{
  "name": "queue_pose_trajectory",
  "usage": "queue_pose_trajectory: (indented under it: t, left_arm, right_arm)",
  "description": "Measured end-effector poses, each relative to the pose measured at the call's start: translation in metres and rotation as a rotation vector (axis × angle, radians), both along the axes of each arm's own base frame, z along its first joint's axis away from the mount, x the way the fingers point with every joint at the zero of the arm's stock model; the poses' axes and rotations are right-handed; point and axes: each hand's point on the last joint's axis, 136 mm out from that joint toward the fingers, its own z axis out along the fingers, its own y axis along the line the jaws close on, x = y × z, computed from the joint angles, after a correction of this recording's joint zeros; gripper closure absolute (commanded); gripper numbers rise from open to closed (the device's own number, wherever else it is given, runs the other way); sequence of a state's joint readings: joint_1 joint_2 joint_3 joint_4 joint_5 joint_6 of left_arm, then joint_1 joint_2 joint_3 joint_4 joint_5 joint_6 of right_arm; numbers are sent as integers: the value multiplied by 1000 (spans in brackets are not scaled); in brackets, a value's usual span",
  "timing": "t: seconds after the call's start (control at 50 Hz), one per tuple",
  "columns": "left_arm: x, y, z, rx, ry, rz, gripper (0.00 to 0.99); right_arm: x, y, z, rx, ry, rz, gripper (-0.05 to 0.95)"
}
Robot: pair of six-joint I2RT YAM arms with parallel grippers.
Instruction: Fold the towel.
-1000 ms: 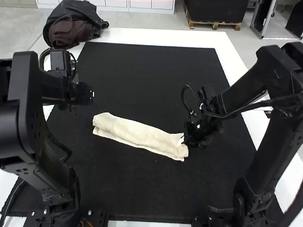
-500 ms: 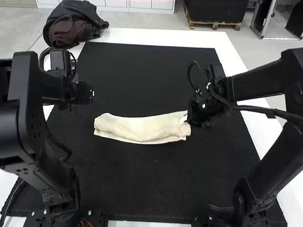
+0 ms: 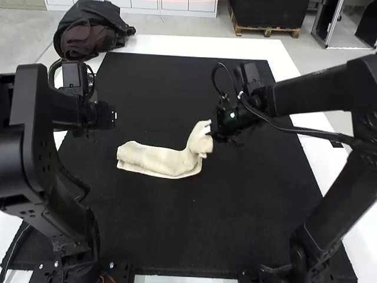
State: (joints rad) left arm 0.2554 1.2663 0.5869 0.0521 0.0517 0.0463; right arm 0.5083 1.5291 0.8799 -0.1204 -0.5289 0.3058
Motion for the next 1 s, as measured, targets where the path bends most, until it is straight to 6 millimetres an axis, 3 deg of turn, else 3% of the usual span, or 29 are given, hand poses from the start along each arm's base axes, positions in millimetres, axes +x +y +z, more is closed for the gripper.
queue_pose_trajectory:
  t: [0.32, 0.58, 1.0]
  left_arm:
    - [-1, 3, 11, 14, -46, 20, 28]
    - [-10, 7, -3, 2, -30, 63, 28]
    - [-21, 33, 5, 10, -64, 154, 28]
  right_arm:
    - [9, 56, 5, 28, 5, 74, 926]
    - [8, 93, -1, 30, 8, 139, 926]
    - [1, 148, -9, 40, 4, 229, 925]
